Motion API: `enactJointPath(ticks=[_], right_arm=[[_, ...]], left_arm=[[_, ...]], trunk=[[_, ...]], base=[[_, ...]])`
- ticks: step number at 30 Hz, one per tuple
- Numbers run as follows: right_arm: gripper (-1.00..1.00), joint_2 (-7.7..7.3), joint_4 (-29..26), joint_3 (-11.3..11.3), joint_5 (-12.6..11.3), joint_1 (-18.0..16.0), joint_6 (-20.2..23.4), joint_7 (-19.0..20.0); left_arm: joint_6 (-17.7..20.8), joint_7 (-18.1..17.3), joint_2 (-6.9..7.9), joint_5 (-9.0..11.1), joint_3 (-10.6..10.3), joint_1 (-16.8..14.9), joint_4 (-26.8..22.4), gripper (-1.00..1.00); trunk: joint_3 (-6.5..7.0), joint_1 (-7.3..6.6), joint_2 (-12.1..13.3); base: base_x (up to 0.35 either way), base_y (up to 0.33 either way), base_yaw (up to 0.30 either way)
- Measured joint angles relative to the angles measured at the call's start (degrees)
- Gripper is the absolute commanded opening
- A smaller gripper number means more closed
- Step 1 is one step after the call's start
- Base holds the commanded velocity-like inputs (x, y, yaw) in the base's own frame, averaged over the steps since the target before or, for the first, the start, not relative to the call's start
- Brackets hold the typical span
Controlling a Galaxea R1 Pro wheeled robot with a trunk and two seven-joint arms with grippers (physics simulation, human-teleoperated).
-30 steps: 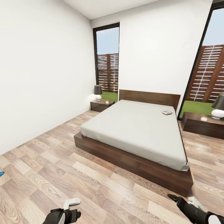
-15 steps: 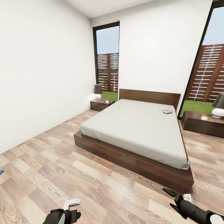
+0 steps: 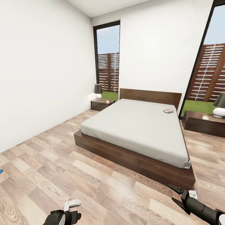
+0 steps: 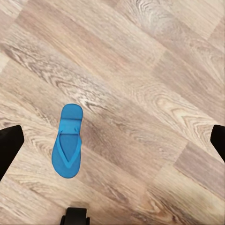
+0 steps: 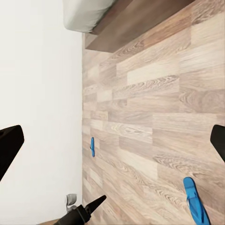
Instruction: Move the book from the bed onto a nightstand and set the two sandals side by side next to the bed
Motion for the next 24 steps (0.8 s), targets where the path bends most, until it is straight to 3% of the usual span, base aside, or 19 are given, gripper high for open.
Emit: enactJointPath(ticks=[24], right_arm=[[1.00,0.16,0.3,-0.2,0.5,0.0,0.0,0.0]], left_arm=[[-0.8,0.0,0.11,0.0,0.2,0.0,0.0,1.00]], trunk=[[-4.31,5.27,-9.6]], base=[[0.000,0.000,0.000]])
